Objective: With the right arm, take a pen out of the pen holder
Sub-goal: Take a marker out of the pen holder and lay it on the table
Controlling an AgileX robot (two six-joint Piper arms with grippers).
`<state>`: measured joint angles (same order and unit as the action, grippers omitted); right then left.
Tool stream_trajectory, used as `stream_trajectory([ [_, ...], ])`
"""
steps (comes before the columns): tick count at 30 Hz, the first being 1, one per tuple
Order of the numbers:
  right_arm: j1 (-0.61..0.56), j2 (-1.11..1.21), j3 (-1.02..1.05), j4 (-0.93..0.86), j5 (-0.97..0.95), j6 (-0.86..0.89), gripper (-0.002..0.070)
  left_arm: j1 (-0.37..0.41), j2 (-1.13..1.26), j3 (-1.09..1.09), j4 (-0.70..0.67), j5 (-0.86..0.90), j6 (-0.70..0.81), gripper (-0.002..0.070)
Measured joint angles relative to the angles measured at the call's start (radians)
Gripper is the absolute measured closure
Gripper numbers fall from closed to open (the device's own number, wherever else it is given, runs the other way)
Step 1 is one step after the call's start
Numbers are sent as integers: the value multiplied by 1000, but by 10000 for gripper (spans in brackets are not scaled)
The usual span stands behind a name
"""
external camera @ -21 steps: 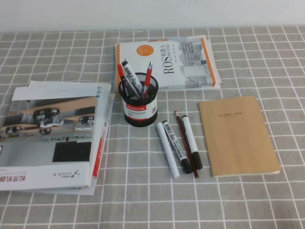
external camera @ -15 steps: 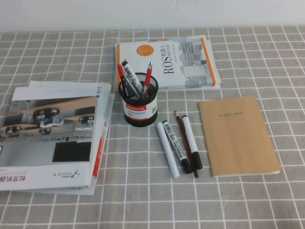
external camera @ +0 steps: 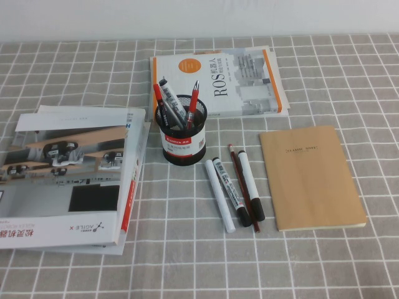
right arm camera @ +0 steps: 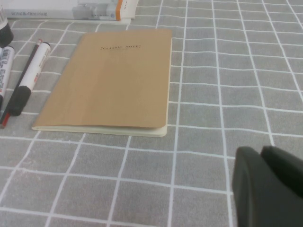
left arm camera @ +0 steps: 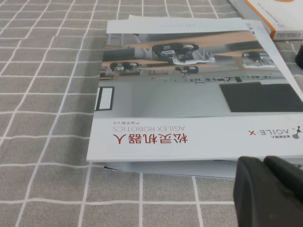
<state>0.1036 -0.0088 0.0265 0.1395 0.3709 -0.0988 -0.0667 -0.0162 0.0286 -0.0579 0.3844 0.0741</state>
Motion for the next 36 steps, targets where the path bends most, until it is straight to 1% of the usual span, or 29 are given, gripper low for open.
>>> stream_trajectory([
  [3,0,0,0,10,0,0,689,0,0,0,0,0,0,678],
  [6,0,0,0,68,-14,0,689,0,0,0,0,0,0,678],
  [11,0,0,0,255,-131,0,689,0,0,0,0,0,0,678],
  [16,0,0,0,488,-254,0,689,0,0,0,0,0,0,678],
  [19,0,0,0,550,-289,0,689,0,0,0,0,0,0,678],
  [23,0,0,0,571,-300,0,689,0,0,0,0,0,0,678],
  [26,0,0,0,593,-272,0,689,0,0,0,0,0,0,678],
  [29,0,9,-25,597,-196,0,689,0,0,0,0,0,0,678],
  [33,0,115,-137,590,-83,0,688,0,0,0,0,0,0,679],
  [36,0,226,-233,547,22,0,689,0,0,0,0,0,0,678],
])
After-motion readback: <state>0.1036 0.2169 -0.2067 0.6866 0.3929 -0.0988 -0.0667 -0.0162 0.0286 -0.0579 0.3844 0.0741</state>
